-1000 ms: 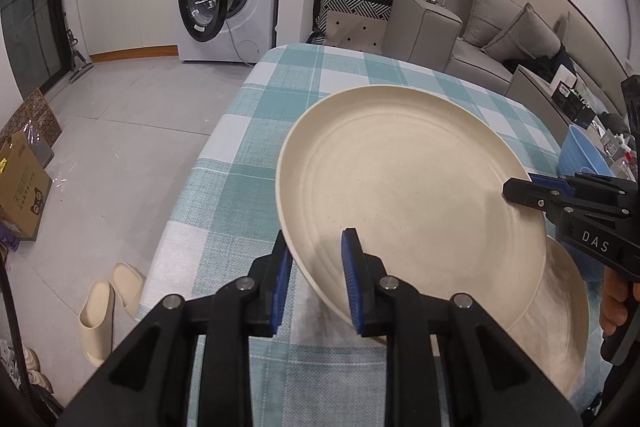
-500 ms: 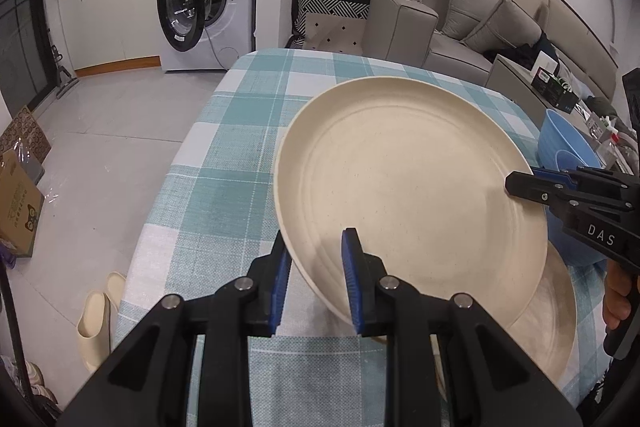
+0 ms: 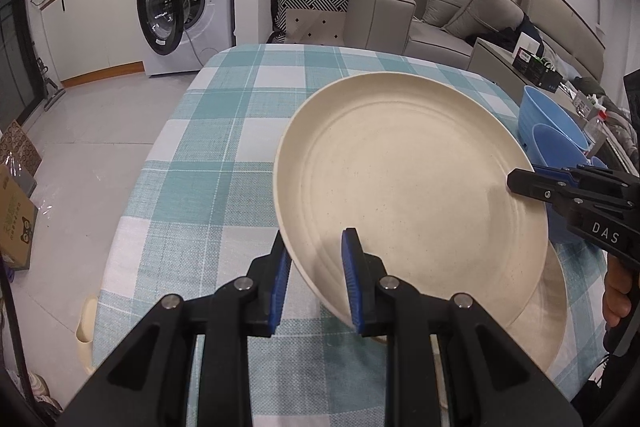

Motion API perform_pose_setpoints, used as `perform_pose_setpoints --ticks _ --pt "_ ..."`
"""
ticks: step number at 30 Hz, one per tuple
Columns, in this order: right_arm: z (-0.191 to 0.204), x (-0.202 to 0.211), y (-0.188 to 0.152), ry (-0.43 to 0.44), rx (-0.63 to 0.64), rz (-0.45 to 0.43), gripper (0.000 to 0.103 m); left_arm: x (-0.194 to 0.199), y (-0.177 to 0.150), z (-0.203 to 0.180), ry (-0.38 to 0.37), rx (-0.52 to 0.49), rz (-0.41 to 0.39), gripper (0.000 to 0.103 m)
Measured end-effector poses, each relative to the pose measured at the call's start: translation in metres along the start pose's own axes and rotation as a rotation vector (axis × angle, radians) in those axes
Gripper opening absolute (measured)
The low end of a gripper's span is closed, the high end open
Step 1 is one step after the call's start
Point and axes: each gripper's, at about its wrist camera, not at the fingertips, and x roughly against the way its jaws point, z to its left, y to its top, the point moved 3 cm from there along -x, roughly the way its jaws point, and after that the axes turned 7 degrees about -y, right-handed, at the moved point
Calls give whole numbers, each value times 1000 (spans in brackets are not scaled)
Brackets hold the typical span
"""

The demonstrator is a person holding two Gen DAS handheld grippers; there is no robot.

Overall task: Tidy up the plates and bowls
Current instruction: 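Lift the cream plate with both grippers and carry it over the other plate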

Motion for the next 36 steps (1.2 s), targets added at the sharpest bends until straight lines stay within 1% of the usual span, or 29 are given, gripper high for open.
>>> perform_pose_setpoints --ticks 6,17,30,36 --pt "-10 12 -14 -6 -19 -10 15 2 -4 -14 -4 -27 0 23" --pt "-18 33 -33 -7 -36 -30 15 8 -10 -27 -17 -52 3 23" --pt "-29 45 -59 -3 -56 -30 16 11 -19 -44 -25 -96 17 23" --pt "-29 54 -70 5 -59 -35 16 15 -28 -48 -38 -102 25 24"
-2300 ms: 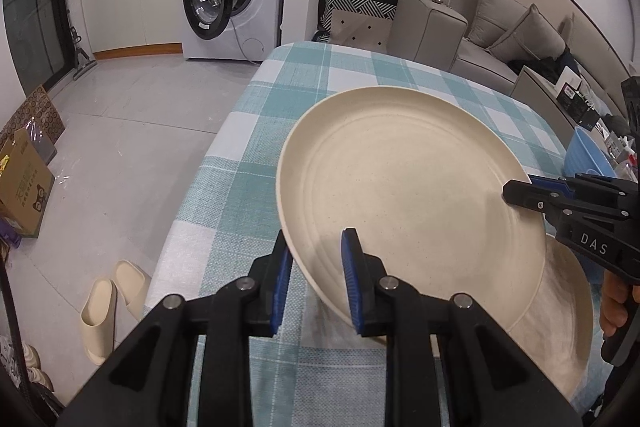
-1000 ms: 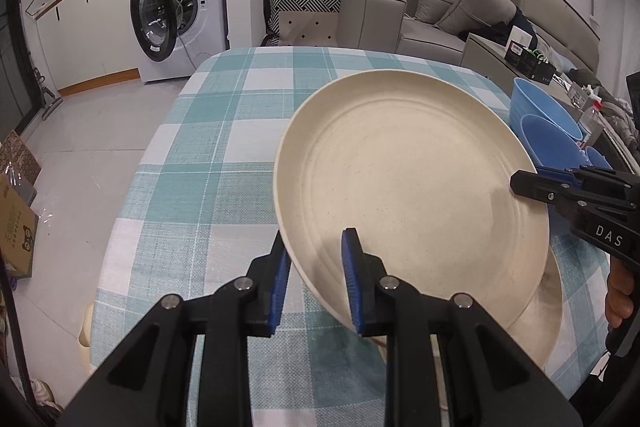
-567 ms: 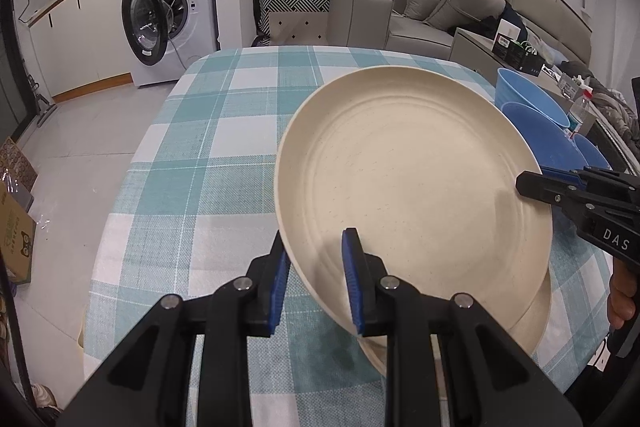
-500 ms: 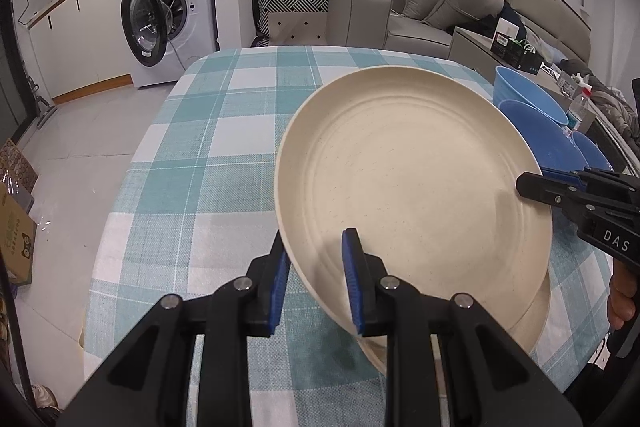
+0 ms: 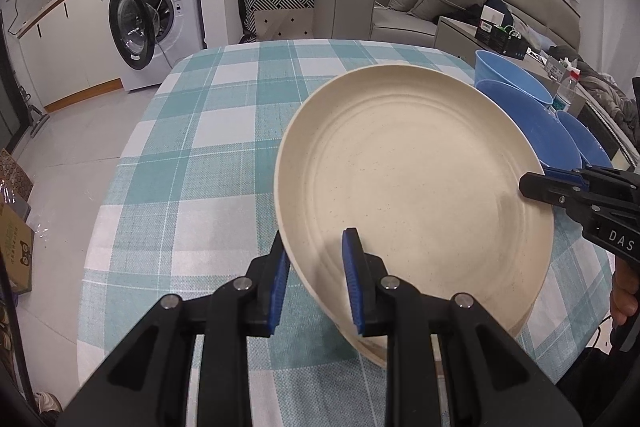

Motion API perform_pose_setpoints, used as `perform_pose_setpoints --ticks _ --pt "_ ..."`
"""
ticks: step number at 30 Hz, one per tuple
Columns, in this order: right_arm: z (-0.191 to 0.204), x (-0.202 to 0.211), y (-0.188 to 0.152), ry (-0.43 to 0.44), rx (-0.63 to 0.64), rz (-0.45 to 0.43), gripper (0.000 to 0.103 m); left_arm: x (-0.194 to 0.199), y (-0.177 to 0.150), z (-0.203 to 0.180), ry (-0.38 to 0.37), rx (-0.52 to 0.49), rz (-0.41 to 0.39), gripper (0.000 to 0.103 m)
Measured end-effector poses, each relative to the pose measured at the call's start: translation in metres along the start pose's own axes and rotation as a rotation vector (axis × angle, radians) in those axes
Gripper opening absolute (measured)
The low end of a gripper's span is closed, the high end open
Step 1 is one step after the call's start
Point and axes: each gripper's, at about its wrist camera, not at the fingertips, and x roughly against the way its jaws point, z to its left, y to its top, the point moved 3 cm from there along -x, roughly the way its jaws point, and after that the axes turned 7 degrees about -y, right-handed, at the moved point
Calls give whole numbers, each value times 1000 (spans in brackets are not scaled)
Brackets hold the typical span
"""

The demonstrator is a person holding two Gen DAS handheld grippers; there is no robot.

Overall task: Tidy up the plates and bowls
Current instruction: 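Lift the cream plate with both grippers and carry it over the other plate, then lower the held cream plate onto the other cream plate with both grippers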

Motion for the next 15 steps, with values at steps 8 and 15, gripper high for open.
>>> perform_pose_setpoints --ticks 8,15 --pt "0 8 -14 5 -3 0 17 4 -7 -8 2 -17 8 24" --pt "-2 14 -19 4 -7 -2 17 6 -14 -13 -8 -24 17 24"
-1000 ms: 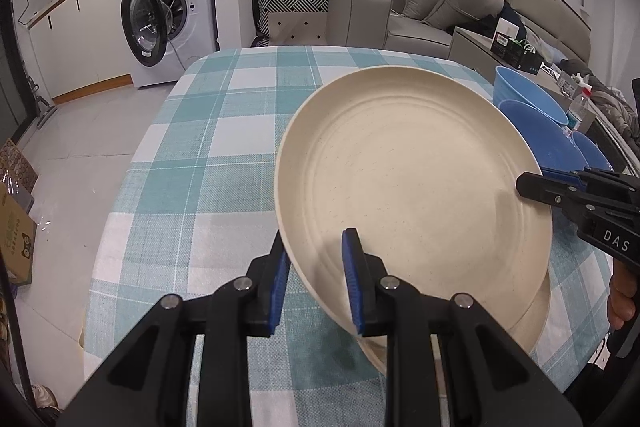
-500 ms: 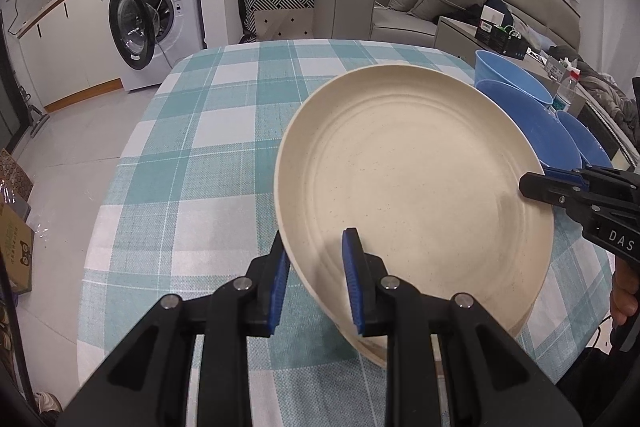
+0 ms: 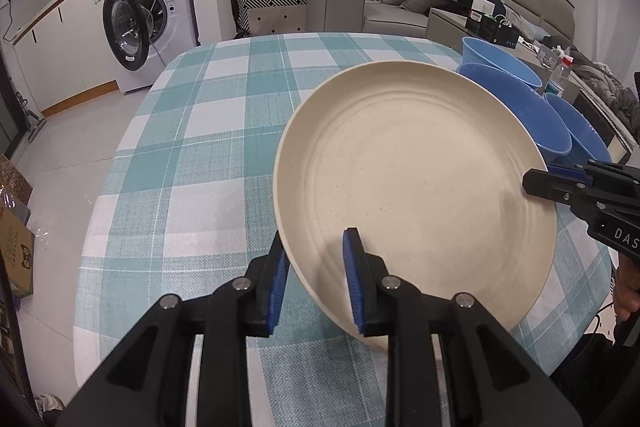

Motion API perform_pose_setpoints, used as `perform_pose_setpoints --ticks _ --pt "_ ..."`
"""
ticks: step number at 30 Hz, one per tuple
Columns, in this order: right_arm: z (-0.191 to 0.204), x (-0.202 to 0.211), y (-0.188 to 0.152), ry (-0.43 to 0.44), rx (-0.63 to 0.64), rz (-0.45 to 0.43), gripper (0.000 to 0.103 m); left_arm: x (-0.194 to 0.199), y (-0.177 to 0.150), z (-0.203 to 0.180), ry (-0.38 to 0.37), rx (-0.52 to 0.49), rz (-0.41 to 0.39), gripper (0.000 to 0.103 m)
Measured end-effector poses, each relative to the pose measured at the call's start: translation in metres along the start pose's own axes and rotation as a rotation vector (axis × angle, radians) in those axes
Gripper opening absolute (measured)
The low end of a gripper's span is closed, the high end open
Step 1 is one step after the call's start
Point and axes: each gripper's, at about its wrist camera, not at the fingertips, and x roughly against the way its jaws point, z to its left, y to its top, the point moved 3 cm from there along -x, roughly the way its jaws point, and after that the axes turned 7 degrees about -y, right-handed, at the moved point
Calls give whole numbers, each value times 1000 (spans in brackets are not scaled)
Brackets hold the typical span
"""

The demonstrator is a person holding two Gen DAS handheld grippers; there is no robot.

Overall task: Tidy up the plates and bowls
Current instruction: 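Lower the held cream plate onto the other cream plate with both grippers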

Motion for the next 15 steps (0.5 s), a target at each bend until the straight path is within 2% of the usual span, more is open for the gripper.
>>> perform_pose_setpoints --ticks 15 --pt "0 -1 -14 -8 12 27 17 -5 -7 -7 11 -26 26 25"
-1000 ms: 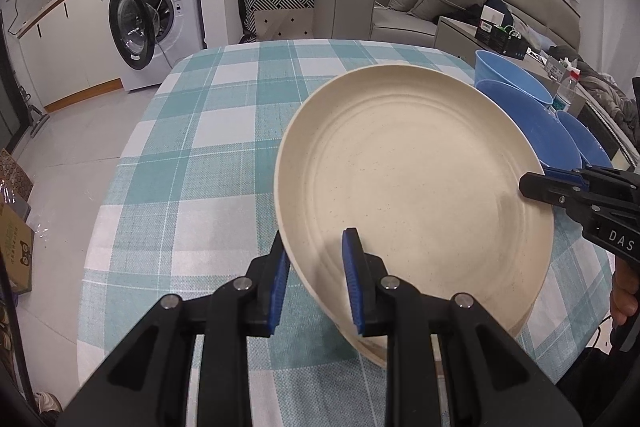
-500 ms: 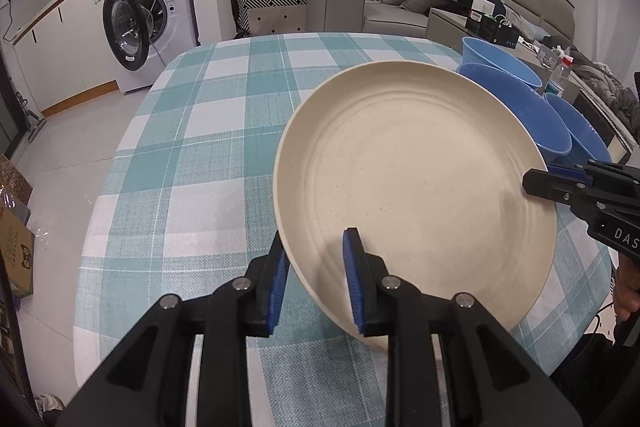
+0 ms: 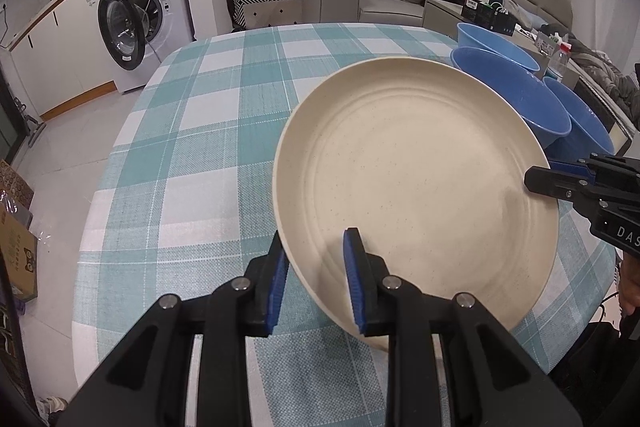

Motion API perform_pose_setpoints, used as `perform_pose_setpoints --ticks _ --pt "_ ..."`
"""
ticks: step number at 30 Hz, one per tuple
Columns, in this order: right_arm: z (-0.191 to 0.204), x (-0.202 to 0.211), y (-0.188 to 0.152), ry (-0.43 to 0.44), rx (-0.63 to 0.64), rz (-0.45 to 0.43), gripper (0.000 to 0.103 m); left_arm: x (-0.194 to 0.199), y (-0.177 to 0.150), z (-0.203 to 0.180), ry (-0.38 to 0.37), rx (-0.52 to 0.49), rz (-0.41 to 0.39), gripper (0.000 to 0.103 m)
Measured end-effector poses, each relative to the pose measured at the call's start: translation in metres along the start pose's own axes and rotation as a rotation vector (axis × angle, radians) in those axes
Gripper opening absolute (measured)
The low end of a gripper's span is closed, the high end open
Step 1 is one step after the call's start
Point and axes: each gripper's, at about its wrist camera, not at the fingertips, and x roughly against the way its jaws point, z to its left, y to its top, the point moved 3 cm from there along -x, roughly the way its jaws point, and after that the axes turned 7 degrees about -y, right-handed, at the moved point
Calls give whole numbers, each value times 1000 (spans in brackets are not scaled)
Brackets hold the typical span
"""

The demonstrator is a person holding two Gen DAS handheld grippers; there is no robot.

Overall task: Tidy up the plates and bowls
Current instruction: 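Lower the held cream plate onto the other cream plate with both grippers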

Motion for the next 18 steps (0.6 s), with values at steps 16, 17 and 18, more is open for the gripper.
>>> perform_pose_setpoints --ticks 16,17,18 --pt "3 -14 -4 -53 28 25 19 -12 -4 -6 26 -20 26 26" --pt "2 -14 -4 -55 27 27 19 -13 -4 -6 28 -20 27 27" --pt "2 -15 -5 -57 27 28 19 -13 -4 -6 30 -22 28 27"
